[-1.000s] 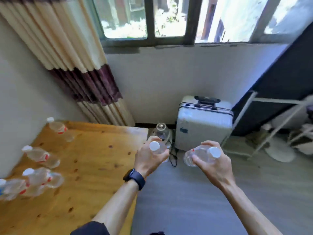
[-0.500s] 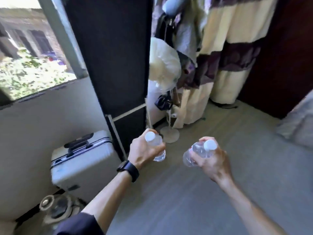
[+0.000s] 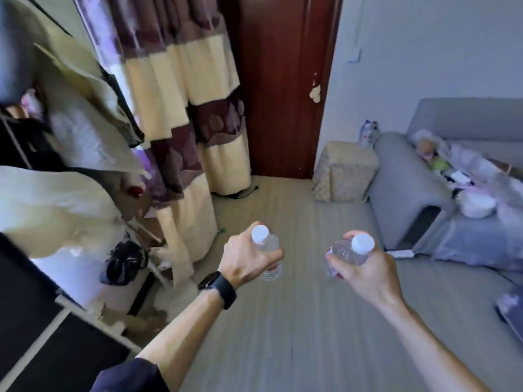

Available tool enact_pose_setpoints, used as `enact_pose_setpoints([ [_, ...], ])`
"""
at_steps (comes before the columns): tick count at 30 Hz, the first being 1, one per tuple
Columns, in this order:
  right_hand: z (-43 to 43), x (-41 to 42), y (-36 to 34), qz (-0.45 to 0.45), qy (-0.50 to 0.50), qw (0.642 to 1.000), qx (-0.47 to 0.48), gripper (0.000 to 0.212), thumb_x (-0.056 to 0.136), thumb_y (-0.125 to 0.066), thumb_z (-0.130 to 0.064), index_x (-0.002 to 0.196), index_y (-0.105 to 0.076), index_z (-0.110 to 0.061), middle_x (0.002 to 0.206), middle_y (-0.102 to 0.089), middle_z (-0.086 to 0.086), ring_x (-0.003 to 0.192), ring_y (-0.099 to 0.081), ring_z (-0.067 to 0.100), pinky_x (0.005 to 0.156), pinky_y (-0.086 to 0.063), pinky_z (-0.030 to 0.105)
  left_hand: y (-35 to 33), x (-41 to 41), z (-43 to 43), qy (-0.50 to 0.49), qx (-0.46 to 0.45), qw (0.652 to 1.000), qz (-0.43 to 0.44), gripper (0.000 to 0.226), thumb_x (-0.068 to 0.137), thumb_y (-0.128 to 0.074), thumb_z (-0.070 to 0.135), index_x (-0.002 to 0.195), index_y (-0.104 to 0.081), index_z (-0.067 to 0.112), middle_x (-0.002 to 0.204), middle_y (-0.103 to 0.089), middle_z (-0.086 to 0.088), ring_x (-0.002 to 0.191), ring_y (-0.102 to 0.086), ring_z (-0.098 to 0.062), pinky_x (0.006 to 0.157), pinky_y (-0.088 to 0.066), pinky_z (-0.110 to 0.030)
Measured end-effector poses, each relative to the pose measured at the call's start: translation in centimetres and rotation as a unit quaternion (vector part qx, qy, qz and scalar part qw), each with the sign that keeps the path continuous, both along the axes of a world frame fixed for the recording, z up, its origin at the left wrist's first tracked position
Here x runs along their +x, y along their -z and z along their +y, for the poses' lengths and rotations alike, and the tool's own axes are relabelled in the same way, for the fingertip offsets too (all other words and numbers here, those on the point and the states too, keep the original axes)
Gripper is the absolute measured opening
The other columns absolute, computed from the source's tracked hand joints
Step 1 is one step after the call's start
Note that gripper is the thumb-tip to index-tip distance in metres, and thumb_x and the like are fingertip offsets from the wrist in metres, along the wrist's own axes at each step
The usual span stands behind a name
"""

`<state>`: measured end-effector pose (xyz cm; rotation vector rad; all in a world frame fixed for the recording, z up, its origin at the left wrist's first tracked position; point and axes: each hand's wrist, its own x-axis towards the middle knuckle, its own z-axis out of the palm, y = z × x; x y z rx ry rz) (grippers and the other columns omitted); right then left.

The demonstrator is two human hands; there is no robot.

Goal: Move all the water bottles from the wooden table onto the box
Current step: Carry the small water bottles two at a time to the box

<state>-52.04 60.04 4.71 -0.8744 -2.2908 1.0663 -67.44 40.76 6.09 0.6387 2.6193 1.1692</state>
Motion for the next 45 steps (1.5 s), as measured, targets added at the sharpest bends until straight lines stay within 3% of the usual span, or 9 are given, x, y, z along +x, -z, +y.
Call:
enact_pose_setpoints([
  [4, 5.0, -2.2, -0.3, 0.026, 0.079, 0.996, -0.013, 0.038, 0.061, -0.082, -0.040, 0.091, -0.059, -0.035, 0.075, -0.068, -0.025, 0.080, -0.066, 0.011, 0.071, -0.052, 0.028, 0.0, -4.8, 6.9, 0.061, -0.005, 0.998, 0.001, 0.036, 0.062, -0.072, 0.045, 0.084, -0.053, 0.025, 0.073, -0.067, 0.009, 0.074, -0.062, -0.016, 0.063, -0.048, -0.023],
  [13, 19.9, -7.7, 2.2, 0.004, 0.152, 0.988, -0.021, 0.033, 0.068, -0.085, -0.032, 0.092, -0.063, -0.028, 0.071, -0.066, -0.029, 0.080, -0.066, 0.010, 0.067, -0.045, 0.017, 2.3, -12.6, 24.6, 0.136, -0.019, 0.991, -0.010, 0.035, 0.064, -0.071, 0.053, 0.089, -0.058, 0.033, 0.079, -0.069, 0.014, 0.080, -0.065, -0.009, 0.077, -0.055, -0.031],
  [17, 28.4, -10.7, 3.1, -0.006, 0.164, 0.986, -0.037, 0.034, 0.066, -0.084, -0.033, 0.093, -0.063, -0.028, 0.070, -0.069, -0.019, 0.081, -0.066, 0.012, 0.069, -0.048, 0.023, 3.1, -15.9, 33.0, 0.123, -0.035, 0.992, -0.015, 0.036, 0.063, -0.070, 0.053, 0.090, -0.058, 0.034, 0.080, -0.069, 0.014, 0.082, -0.064, -0.012, 0.080, -0.056, -0.033],
  [21, 36.6, -13.8, 3.2, -0.020, 0.160, 0.986, -0.047, 0.033, 0.068, -0.084, -0.029, 0.093, -0.064, -0.025, 0.065, -0.064, -0.029, 0.072, -0.062, 0.006, 0.064, -0.046, 0.020, 3.8, -19.1, 40.0, 0.112, -0.044, 0.992, -0.029, 0.035, 0.063, -0.071, 0.054, 0.091, -0.059, 0.035, 0.081, -0.069, 0.015, 0.083, -0.065, -0.011, 0.080, -0.056, -0.033],
  [25, 43.5, -17.2, 4.2, -0.027, 0.172, 0.983, -0.053, 0.041, 0.064, -0.084, -0.035, 0.098, -0.063, -0.027, 0.077, -0.071, -0.012, 0.083, -0.067, 0.017, 0.075, -0.053, 0.031, 4.9, -22.8, 46.4, 0.118, -0.063, 0.990, -0.041, 0.039, 0.061, -0.069, 0.058, 0.091, -0.059, 0.036, 0.082, -0.069, 0.015, 0.083, -0.066, -0.010, 0.081, -0.058, -0.036],
  [35, 59.8, -28.8, 6.1, -0.032, 0.197, 0.977, -0.075, 0.045, 0.061, -0.082, -0.045, 0.100, -0.065, -0.030, 0.087, -0.073, -0.008, 0.094, -0.068, 0.021, 0.083, -0.055, 0.036, 8.1, -35.6, 65.1, 0.154, -0.082, 0.983, -0.053, 0.034, 0.066, -0.072, 0.055, 0.091, -0.060, 0.036, 0.082, -0.067, 0.016, 0.084, -0.064, -0.012, 0.078, -0.054, -0.031],
  [40, 68.1, -34.6, 5.2, -0.005, 0.213, 0.973, -0.092, 0.032, 0.069, -0.087, -0.024, 0.093, -0.067, -0.027, 0.084, -0.071, -0.014, 0.089, -0.068, 0.018, 0.081, -0.055, 0.037, 8.0, -42.6, 75.0, 0.175, -0.089, 0.979, -0.064, 0.037, 0.065, -0.071, 0.057, 0.088, -0.059, 0.030, 0.081, -0.068, 0.013, 0.081, -0.063, -0.013, 0.075, -0.053, -0.032],
  [45, 76.2, -39.3, 5.7, 0.001, 0.228, 0.969, -0.091, 0.034, 0.069, -0.086, -0.024, 0.098, -0.068, -0.025, 0.091, -0.072, -0.013, 0.088, -0.067, 0.012, 0.076, -0.050, 0.029, 8.4, -48.0, 83.2, 0.187, -0.098, 0.974, -0.078, 0.034, 0.067, -0.072, 0.053, 0.089, -0.058, 0.031, 0.081, -0.068, 0.013, 0.080, -0.063, -0.010, 0.072, -0.052, -0.029],
])
